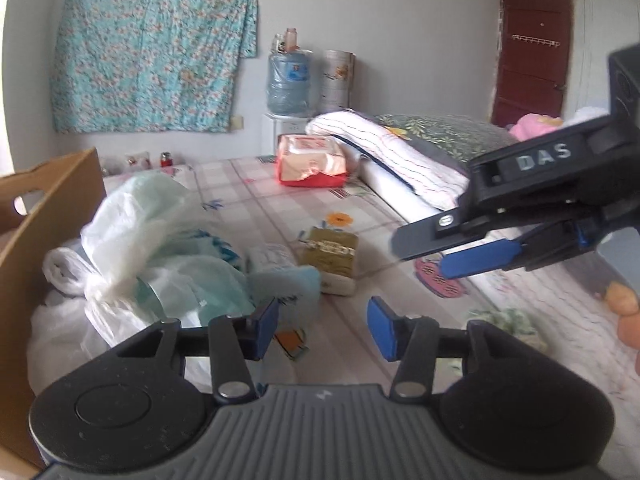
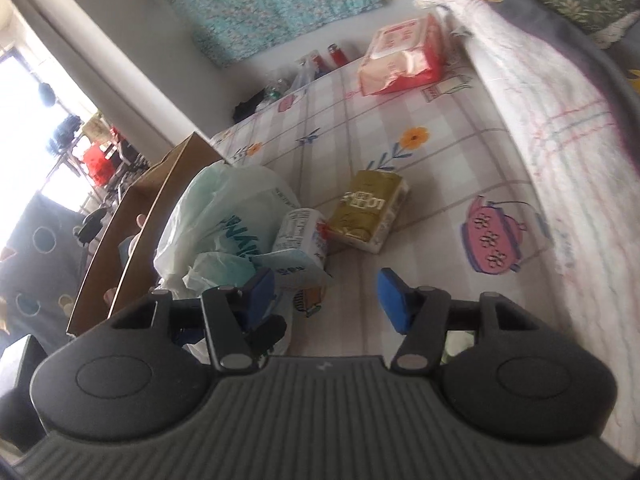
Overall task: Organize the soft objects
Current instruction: 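Move the right tool back to the bed toward the white yogurt cup, then close the right tool on the white yogurt cup and lift it, then carry the yogurt cup with the right tool over the cardboard box, then lower the white yogurt cup into the box and open the right tool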
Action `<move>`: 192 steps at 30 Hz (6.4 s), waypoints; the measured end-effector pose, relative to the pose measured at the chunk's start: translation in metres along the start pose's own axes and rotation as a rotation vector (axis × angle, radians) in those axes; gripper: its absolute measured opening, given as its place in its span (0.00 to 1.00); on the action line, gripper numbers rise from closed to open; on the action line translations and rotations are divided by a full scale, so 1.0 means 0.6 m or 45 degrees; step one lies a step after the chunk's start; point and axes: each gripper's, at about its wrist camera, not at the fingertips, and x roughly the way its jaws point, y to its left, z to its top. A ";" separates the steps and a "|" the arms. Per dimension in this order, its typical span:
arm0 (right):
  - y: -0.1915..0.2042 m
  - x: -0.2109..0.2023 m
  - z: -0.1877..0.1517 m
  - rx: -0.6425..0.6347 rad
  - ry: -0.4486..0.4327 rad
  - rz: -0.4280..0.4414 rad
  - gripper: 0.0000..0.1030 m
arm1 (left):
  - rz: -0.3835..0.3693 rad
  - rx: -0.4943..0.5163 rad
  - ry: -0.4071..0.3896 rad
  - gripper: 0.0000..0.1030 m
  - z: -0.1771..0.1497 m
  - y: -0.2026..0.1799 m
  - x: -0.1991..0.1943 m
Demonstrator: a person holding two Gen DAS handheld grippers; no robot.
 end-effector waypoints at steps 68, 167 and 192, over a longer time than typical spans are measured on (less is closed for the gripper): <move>0.037 0.174 0.053 -0.322 0.405 -0.012 0.67 | -0.122 0.045 0.157 0.63 -0.049 0.020 0.009; 0.552 0.422 -0.033 -0.280 0.849 0.433 0.28 | 0.376 -0.435 0.255 0.57 0.010 0.463 -0.200; 0.531 0.452 -0.022 -0.257 0.868 0.377 0.34 | 0.433 -0.491 0.053 0.64 -0.023 0.518 -0.323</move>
